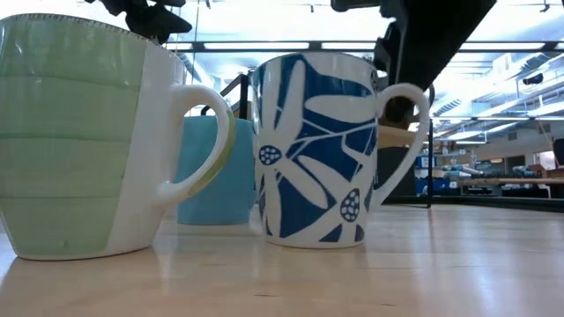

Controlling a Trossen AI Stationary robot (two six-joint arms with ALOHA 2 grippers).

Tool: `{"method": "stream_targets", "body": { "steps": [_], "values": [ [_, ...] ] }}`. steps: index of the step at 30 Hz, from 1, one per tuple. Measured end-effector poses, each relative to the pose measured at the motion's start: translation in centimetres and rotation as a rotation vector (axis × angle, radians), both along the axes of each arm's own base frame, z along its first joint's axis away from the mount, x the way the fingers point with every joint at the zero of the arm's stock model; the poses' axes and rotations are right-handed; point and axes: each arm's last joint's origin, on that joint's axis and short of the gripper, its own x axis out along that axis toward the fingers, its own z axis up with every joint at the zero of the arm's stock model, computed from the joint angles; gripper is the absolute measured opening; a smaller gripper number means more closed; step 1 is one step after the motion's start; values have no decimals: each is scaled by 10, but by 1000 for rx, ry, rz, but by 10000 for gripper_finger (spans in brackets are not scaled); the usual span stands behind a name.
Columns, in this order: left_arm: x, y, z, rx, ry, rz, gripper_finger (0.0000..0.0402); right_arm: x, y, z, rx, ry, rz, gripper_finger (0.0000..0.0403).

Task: Place coffee mugs
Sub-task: Put the white and blue mug on the shelf

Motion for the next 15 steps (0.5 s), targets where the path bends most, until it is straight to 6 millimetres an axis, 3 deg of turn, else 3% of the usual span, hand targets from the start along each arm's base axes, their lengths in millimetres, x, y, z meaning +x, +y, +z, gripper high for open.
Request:
{"method": "stream_targets", "body": {
  "steps": [10, 15],
  "values": [
    [0, 0, 0, 0, 0, 0, 171, 0, 35, 7, 155, -136, 77, 138],
    [0, 0, 0, 0, -2, 0, 171, -4, 40, 20, 228, -51, 183, 138]
  ]
}}
